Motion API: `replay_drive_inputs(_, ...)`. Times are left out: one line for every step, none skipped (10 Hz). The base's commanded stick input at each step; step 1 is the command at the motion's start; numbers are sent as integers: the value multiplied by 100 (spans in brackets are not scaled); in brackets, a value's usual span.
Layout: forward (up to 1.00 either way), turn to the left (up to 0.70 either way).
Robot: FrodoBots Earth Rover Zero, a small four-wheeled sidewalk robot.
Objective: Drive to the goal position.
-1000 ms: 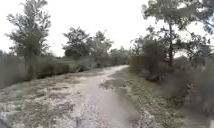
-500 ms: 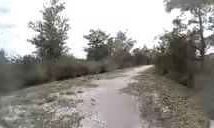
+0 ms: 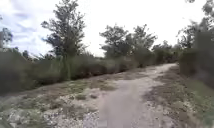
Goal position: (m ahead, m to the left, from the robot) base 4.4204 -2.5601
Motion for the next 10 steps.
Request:
replay_drive_inputs(70,0)
replay_drive_inputs(70,0)
replay_drive_inputs(70,0)
replay_drive_inputs(70,-3)
replay_drive_inputs(70,-35)
replay_drive_inputs(70,-35)
replay_drive_inputs(70,-35)
replay_drive_inputs(70,-35)
replay_drive_inputs(70,-35)
replay_drive_inputs(70,-35)
